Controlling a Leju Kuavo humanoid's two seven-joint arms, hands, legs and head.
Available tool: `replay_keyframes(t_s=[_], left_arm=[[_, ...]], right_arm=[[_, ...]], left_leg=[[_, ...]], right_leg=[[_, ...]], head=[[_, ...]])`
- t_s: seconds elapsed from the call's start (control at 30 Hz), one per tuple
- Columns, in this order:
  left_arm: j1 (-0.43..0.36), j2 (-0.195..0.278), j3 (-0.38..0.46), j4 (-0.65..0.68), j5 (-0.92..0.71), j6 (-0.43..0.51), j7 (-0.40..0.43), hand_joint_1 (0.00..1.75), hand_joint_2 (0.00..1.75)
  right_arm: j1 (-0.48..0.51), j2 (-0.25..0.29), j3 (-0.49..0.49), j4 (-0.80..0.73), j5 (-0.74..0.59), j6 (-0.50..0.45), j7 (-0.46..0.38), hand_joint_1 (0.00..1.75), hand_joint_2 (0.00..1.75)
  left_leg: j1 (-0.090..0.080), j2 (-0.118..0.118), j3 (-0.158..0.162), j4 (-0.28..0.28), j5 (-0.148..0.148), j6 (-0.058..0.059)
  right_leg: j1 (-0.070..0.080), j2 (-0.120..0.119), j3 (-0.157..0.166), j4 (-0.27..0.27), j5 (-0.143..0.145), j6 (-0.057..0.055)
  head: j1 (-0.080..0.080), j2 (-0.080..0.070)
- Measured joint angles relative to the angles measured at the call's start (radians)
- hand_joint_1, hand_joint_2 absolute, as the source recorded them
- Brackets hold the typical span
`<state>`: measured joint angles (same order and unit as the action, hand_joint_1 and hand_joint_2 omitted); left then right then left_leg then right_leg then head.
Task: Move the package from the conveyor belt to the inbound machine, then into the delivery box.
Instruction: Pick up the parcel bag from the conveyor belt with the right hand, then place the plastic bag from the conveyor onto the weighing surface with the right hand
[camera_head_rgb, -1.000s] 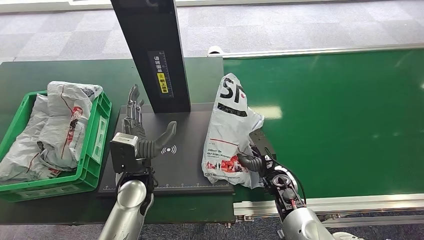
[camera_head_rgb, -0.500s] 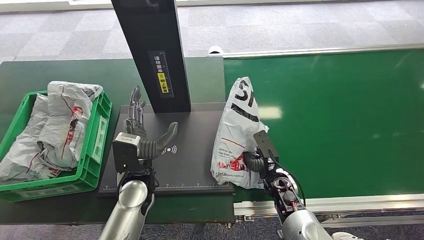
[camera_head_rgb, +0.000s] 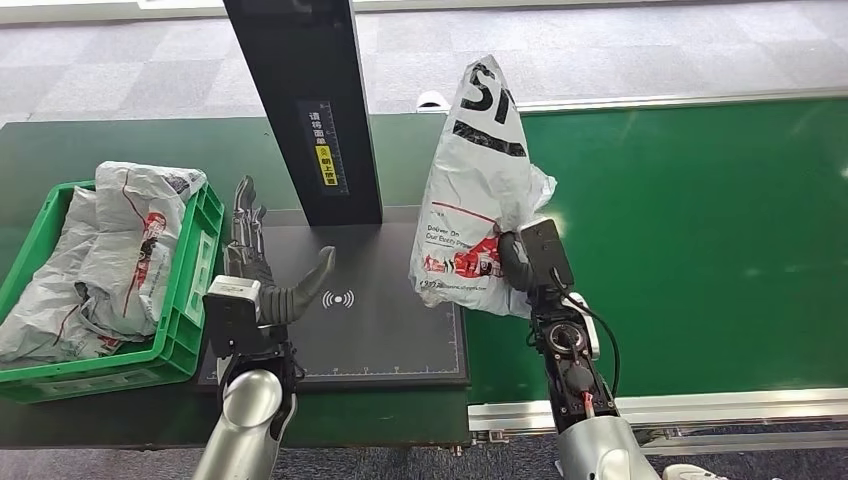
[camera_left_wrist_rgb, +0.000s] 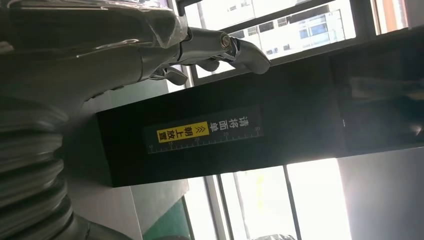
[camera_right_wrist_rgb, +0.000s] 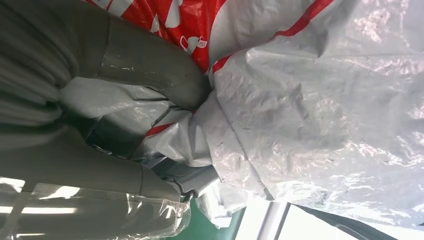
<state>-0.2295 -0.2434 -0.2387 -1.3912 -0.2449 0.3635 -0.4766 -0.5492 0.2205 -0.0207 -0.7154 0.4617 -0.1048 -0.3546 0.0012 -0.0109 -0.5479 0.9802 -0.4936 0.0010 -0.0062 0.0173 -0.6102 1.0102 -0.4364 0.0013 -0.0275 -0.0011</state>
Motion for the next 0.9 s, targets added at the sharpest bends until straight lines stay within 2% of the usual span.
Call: replay_keyframes(t_s=[0.2, 0.27, 0.4, 0.5, 0.63, 0.77, 0.9], left_arm=[[0.005, 0.000, 0.009, -0.014, 0.000, 0.000, 0.001, 0.00, 1.75], [0.007, 0.001, 0.012, -0.023, -0.002, 0.002, 0.001, 0.00, 1.75], [0.010, 0.004, 0.031, -0.050, -0.014, 0.008, -0.003, 0.00, 1.75], [0.004, 0.004, 0.053, -0.068, -0.029, 0.012, -0.007, 0.00, 1.75], [-0.011, 0.006, 0.077, -0.088, -0.048, 0.022, -0.014, 0.00, 1.75], [-0.020, 0.013, 0.104, -0.130, -0.065, 0.039, -0.015, 0.00, 1.75], [-0.024, 0.033, 0.133, -0.173, -0.073, 0.056, -0.014, 0.00, 1.75]], right_arm=[[0.026, 0.000, 0.049, -0.087, -0.016, -0.034, -0.029, 1.75, 1.75], [0.047, -0.002, 0.071, -0.159, -0.016, -0.049, -0.030, 1.75, 1.75], [0.076, -0.011, 0.139, -0.363, -0.011, -0.020, 0.046, 1.75, 1.75], [0.062, -0.015, 0.193, -0.430, -0.001, 0.047, 0.097, 1.75, 1.75], [-0.013, 0.008, 0.276, -0.347, 0.017, 0.138, 0.118, 1.75, 1.75], [-0.088, 0.059, 0.365, -0.143, 0.061, 0.171, 0.119, 1.75, 1.75], [-0.119, 0.099, 0.455, 0.040, 0.084, 0.194, 0.131, 1.75, 1.75]], left_leg=[[0.000, 0.000, 0.000, 0.000, 0.000, 0.000], [0.000, 0.000, 0.000, 0.000, 0.000, 0.000], [0.000, 0.000, -0.001, 0.000, 0.000, 0.000], [0.000, 0.000, -0.001, 0.000, 0.000, 0.000], [0.000, 0.000, 0.000, 0.000, 0.001, -0.001], [0.002, 0.000, 0.000, 0.000, 0.002, -0.002], [0.002, -0.001, -0.001, 0.000, 0.002, -0.002]], right_leg=[[0.000, 0.000, 0.000, 0.000, 0.000, 0.000], [0.000, 0.000, 0.000, 0.000, 0.000, 0.000], [0.000, 0.000, -0.001, 0.000, 0.000, 0.000], [0.000, 0.000, -0.001, 0.000, 0.000, 0.000], [0.000, 0.000, 0.000, 0.000, 0.001, -0.001], [0.001, 0.000, 0.000, 0.001, 0.001, -0.001], [0.002, 0.000, 0.000, 0.001, 0.001, -0.001]], head=[[0.000, 0.000], [0.000, 0.000], [0.000, 0.000], [0.000, 0.000], [0.000, 0.000], [0.000, 0.000], [0.000, 0.000]])
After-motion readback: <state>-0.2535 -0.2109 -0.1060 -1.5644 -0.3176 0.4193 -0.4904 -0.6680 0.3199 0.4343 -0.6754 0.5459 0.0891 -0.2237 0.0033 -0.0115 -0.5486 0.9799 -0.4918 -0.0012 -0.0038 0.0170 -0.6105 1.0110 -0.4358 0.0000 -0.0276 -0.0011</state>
